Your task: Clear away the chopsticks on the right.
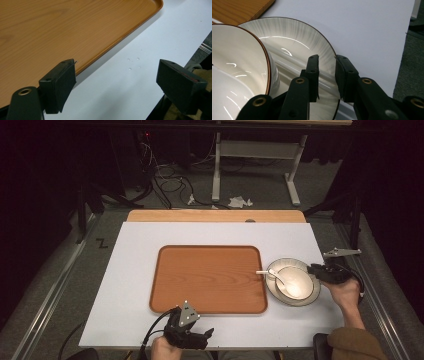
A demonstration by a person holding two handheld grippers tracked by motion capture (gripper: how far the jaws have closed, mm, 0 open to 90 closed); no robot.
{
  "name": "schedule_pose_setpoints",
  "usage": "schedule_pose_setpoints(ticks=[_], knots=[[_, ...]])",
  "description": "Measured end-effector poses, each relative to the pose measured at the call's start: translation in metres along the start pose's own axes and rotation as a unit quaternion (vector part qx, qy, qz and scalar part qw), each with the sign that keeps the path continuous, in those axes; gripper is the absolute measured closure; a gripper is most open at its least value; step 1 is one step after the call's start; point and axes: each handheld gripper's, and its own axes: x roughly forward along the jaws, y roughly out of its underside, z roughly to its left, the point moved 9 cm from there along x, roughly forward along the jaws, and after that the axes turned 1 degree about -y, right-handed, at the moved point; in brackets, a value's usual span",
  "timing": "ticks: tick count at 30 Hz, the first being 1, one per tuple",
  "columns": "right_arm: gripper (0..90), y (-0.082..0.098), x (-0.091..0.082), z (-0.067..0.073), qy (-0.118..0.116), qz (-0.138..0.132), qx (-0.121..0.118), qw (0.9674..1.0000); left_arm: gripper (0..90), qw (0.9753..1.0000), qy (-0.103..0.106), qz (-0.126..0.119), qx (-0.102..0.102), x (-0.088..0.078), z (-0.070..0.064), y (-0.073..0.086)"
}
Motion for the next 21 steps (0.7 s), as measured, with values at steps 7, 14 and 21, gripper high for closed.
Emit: schedule_pose_setpoints(ticks=[7, 14, 21], knots=[[72.9, -0.003, 0.007, 0.001, -0.006, 0.007, -0.003, 1.0, 16.4, 1.0, 0.005, -0.003, -0.006, -0.002, -0.001, -0.001], [73.8, -0.005, 0.009, 0.001, -0.009, 0.008, -0.002, 0.9999, 16.3, 1.0, 0.007, 0.001, -0.002, 0.0, -0.001, 0.0], [75.7, -0.006, 0.014, 0.002, -0.012, 0.015, -0.015, 0.9997, 16.4, 1.0, 0.007, 0.003, -0.002, 0.001, 0.0, 0.001]])
